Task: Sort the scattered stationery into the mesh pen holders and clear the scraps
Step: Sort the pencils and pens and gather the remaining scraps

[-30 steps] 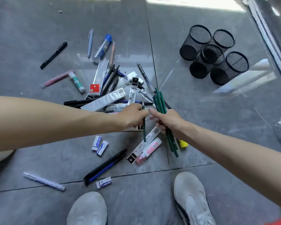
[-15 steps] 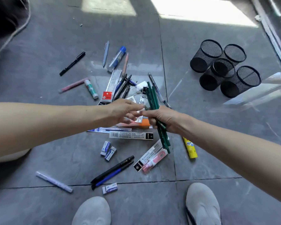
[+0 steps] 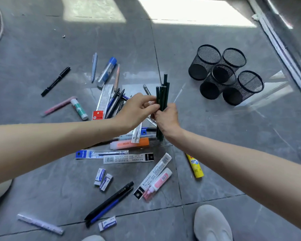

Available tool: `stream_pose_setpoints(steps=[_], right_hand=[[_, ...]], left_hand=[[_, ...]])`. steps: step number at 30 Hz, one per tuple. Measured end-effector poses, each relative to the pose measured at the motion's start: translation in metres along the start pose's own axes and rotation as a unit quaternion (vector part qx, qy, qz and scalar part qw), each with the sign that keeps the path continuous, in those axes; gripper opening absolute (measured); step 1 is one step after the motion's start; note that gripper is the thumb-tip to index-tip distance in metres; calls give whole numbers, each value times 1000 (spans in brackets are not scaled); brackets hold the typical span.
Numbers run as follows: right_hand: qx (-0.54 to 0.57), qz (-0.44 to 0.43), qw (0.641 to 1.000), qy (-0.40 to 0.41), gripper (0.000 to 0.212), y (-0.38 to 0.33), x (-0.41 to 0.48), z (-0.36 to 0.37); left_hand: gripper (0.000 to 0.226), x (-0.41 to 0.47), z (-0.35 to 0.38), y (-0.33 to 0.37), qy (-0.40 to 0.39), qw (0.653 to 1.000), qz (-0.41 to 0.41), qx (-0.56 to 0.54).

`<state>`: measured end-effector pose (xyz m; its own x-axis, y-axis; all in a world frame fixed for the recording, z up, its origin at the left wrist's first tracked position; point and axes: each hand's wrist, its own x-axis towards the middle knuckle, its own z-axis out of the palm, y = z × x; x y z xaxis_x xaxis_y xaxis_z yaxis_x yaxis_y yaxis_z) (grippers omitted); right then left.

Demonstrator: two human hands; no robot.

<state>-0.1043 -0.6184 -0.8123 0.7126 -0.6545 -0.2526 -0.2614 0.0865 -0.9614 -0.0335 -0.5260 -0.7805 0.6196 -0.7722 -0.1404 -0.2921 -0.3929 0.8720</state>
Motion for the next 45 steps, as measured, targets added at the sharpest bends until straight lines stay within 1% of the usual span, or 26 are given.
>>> stream_pose_setpoints(steps=[2, 4, 8, 9, 11, 12, 13, 16, 17, 19, 21, 23, 29, 32, 36, 38, 43, 45], right_hand=[[10, -51, 998, 39, 33, 1, 1, 2], [5, -87, 994, 63, 33, 2, 1, 4], [-9, -108, 990, 85, 39, 13, -9, 6], [-8, -115, 989, 89, 33, 18, -13, 6], [-30, -122, 988, 90, 15, 28, -19, 5], [-47, -123, 987, 87, 11, 32, -21, 4], [-58, -122, 987, 84, 12, 35, -23, 2], [-61, -102, 989, 84, 29, 37, -23, 0], [-57, -85, 991, 89, 31, 37, -22, 0], [-36, -32, 992, 119, 25, 33, -16, 3], [-27, 9, 989, 145, 30, 26, -5, 5], [-24, 23, 987, 160, 35, 19, 8, 1], [18, 71, 980, 186, 33, 8, 44, -19], [20, 93, 973, 210, 33, 6, 56, -34], [14, 115, 969, 220, 39, 9, 69, -56], [10, 120, 966, 227, 36, 12, 73, -66], [18, 124, 963, 237, 29, 14, 75, -87], [10, 124, 962, 244, 30, 14, 74, -92]], left_hand=[[21, 0, 1, -1, 13, 999, 35, 13], [23, -2, 2, -1, 16, 998, 61, 7], [27, -7, 7, -6, -14, 997, 78, 17], [26, -9, 9, -9, -27, 996, 85, 21], [25, -13, 12, -16, -49, 994, 92, 23], [24, -14, 14, -19, -57, 994, 89, 18], [25, -16, 15, -23, -64, 994, 89, 20], [28, -17, 19, -30, -71, 991, 106, 51], [29, -16, 20, -30, -67, 992, 99, 48], [28, -9, 20, -28, -50, 996, 76, 24], [28, 4, 21, -22, -30, 999, 38, 17], [26, 22, 23, -16, -20, 1000, 10, 21], [30, 79, 37, -7, 6, 998, -45, 53], [32, 113, 44, 0, 3, 995, -24, 95], [43, 170, 53, 21, -63, 975, 45, 206], [47, 195, 63, 32, -80, 968, 66, 228], [54, 226, 100, 44, -59, 966, 84, 238], [50, 228, 109, 46, -56, 961, 78, 258]])
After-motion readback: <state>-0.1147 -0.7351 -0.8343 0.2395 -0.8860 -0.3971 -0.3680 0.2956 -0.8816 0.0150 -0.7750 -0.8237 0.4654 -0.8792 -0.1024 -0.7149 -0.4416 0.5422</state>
